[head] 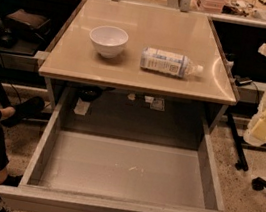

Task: Place blue plastic bottle into top drawer

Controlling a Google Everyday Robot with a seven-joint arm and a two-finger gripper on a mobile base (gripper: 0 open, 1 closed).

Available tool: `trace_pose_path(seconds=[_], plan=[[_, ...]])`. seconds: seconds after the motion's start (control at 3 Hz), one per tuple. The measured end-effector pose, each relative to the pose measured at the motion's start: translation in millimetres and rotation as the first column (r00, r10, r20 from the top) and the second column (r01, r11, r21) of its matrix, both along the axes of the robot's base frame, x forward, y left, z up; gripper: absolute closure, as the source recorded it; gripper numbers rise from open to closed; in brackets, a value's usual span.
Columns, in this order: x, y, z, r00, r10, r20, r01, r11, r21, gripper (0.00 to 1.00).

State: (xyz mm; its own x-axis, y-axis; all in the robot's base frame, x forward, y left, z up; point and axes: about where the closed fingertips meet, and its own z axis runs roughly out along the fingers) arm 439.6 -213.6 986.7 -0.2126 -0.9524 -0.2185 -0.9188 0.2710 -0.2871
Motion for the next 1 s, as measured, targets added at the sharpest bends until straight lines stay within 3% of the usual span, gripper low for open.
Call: trace_pose_path(seconds=[0.33,0.67,1.0], plan=[[0.1,0.0,0.0,1.0,0.0,0.0,0.0,1.0,0.0,0.0],[31.3,4.6,5.3,0.9981,0.061,-0.001,-0.061,0.998,0.008,0.0],[101.1,19.9,-1.5,0.9858,0.167,-0.012,-0.167,0.986,0.017,0.0]])
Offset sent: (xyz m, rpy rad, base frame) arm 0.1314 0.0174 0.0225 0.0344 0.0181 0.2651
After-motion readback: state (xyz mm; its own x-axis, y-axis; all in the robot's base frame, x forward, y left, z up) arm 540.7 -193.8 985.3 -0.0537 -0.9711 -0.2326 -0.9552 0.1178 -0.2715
